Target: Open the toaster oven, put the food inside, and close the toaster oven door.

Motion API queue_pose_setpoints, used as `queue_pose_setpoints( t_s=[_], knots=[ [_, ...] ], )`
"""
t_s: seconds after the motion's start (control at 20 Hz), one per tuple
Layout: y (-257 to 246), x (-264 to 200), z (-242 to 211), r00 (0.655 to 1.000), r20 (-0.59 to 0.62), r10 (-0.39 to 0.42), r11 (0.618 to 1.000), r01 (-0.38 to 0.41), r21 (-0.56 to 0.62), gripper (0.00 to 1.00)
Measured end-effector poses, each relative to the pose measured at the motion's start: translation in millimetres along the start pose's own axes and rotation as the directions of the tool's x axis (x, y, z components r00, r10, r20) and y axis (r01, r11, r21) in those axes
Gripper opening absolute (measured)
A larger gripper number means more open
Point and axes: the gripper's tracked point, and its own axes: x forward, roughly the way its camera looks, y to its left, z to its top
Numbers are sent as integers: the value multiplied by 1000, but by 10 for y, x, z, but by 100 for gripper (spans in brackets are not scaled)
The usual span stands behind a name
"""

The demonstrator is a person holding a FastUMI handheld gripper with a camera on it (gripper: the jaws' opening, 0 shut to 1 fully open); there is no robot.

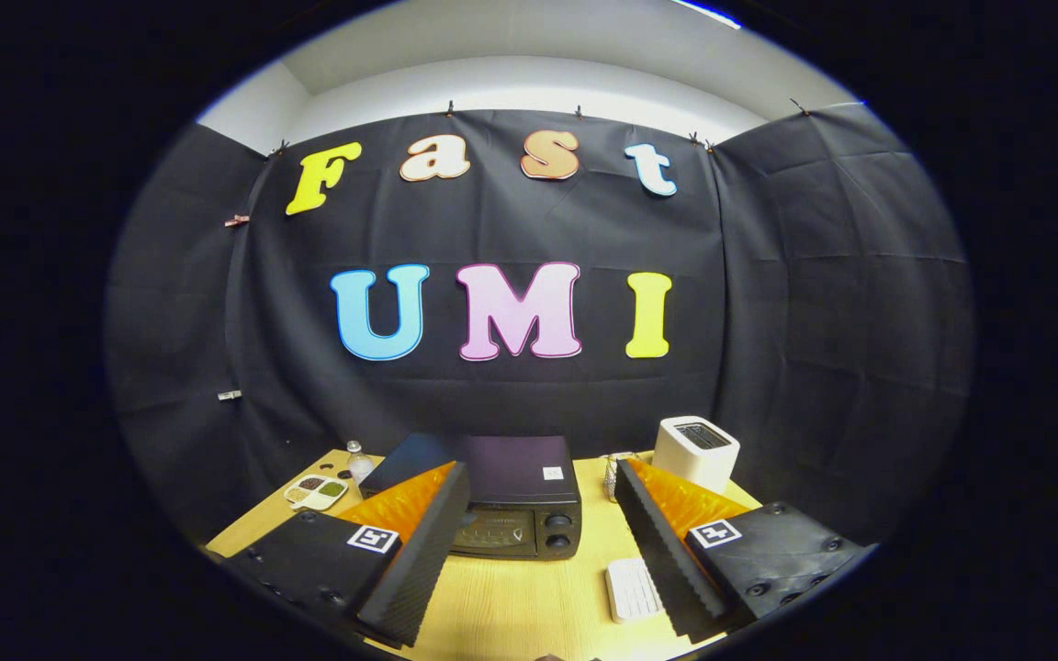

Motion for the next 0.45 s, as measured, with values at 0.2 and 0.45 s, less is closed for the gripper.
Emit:
queue_pose_setpoints(
  t_s=[0.2, 0.45],
  knots=[
    [-9, 59, 2, 1000, -3, -1, 1000, 1, 11, 99],
    [3, 113, 16, 1000, -2, 5, 1000, -5, 17, 99]
  ],
)
